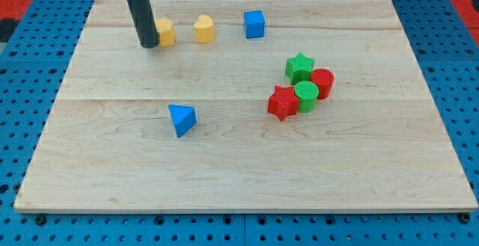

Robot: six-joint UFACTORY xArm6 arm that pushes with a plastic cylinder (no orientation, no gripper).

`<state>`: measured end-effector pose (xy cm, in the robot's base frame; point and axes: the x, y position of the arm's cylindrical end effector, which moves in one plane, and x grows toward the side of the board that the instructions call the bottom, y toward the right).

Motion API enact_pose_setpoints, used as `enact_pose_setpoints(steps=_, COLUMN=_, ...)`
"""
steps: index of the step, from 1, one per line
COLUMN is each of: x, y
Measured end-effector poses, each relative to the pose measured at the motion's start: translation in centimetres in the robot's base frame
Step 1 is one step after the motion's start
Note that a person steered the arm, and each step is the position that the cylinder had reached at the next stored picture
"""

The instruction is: Push the triangle left below the hexagon

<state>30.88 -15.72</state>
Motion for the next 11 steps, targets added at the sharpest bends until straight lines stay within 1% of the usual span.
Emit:
enact_pose_setpoints(steps=1, x=6.2, y=5.5)
enact_pose_setpoints(steps=2, x=16.0, y=14.0)
enact_pose_setpoints(steps=3, x=20.8, y=15.8)
enact_pose_setpoints(steps=4, x=17.2, y=6.2)
enact_pose_setpoints(steps=5, x=17.2, y=0.4)
enact_pose_setpoints(steps=6, x=16.2, y=-2.6)
enact_pose_setpoints(steps=7, x=12.7, y=-6.3)
enact_pose_setpoints(steps=8, x=10.5, y=-5.7)
enact_pose_setpoints(steps=9, x=6.8, y=-5.3)
enact_pose_setpoints(steps=10, x=8.9, y=-8.1)
enact_pose_setpoints(steps=11, x=7.4, y=-9.3)
